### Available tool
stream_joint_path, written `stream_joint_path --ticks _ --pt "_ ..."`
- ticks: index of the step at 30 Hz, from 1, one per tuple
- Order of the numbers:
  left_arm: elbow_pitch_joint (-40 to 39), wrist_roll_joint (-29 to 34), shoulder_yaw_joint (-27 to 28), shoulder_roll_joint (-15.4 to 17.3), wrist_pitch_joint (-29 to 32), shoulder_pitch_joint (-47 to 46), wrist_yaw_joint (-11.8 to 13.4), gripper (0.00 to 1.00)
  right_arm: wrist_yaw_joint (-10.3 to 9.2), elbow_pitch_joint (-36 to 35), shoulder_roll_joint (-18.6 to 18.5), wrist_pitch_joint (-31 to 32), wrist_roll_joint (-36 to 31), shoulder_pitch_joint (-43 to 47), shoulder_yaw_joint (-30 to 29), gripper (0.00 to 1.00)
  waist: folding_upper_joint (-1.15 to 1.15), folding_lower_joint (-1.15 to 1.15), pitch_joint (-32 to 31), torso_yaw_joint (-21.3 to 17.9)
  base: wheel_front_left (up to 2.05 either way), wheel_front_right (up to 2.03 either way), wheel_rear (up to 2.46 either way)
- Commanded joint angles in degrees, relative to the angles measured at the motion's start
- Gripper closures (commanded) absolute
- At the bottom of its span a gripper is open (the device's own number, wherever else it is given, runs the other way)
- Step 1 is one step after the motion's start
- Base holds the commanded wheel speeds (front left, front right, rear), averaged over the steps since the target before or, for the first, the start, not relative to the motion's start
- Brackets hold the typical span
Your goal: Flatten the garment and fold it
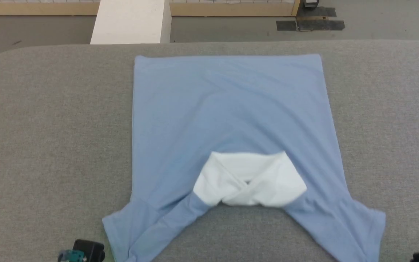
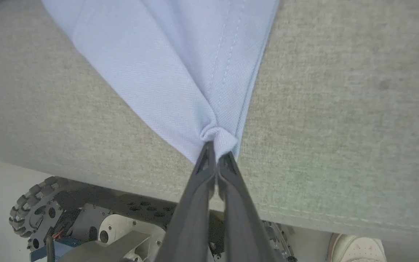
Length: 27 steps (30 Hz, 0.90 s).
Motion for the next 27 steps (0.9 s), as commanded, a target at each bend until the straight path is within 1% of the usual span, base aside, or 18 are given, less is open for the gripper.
stream_joint_path --ticks 1,7,11,12,13,16,20,24,27 --pt "0.32 -0.63 -0.2 0.62 0.79 2.38 0.79 1.0 -0.09 0.54 -0.2 1.1 0.12 2.09 -0.15 1.0 0.0 0.01 -0.41 0.25 0.0 0.0 0.0" --pt "-2.48 -2.26 1.18 0.79 0.39 5.38 2.38 1.0 -0.09 -0.94 1.52 4.11 0.15 5.15 -1.71 1.0 0.0 0.01 -1.73 0.97 0.0 0.0 0.0" --pt "-4.99 -2.79 2.51 0.77 -1.0 6.09 2.97 1.0 -0.09 -1.91 2.87 4.86 -0.43 5.14 -2.25 1.0 0.0 0.01 -2.95 1.35 0.0 0.0 0.0" --pt "-5.62 -2.92 2.78 0.76 -1.22 6.16 3.08 1.0 -0.09 -2.24 3.12 4.93 -0.7 4.98 -2.33 0.82 0.0 0.01 -3.25 1.4 0.0 0.0 0.0" --pt "-6.51 -3.01 3.11 0.78 -1.48 6.18 3.23 1.0 -0.09 -2.45 3.3 4.22 -0.94 4.61 -2.57 0.0 0.0 0.01 -3.54 1.47 0.0 0.0 0.0" --pt "-8.92 -2.97 3.59 0.98 -1.76 6.09 3.54 1.0 -0.09 -3.09 3.55 3.9 -0.81 3.48 -2.85 0.0 0.0 0.01 -4.01 1.75 0.0 0.0 0.0" --pt "-12.5 -2.58 3.96 1.15 -1.79 5.9 4.34 1.0 -0.09 -6.81 3.01 4.07 0.68 0.15 -5.19 0.0 0.0 0.01 -3.67 2.32 0.0 0.0 0.0" --pt "-16.5 -1.25 4.19 1.45 -2.01 4.95 5.17 1.0 -0.09 -12.05 0.69 5.95 0.75 -8.49 -9.44 0.0 0.0 0.01 -0.91 3.33 0.0 0.0 0.0" --pt "-19.14 -0.09 4.32 1.29 -2.57 3.31 5.44 1.0 -0.09 -13.84 -1.94 8.0 -1.85 -17.4 -11.42 0.0 0.0 0.01 2.32 4.41 0.0 0.0 0.0"
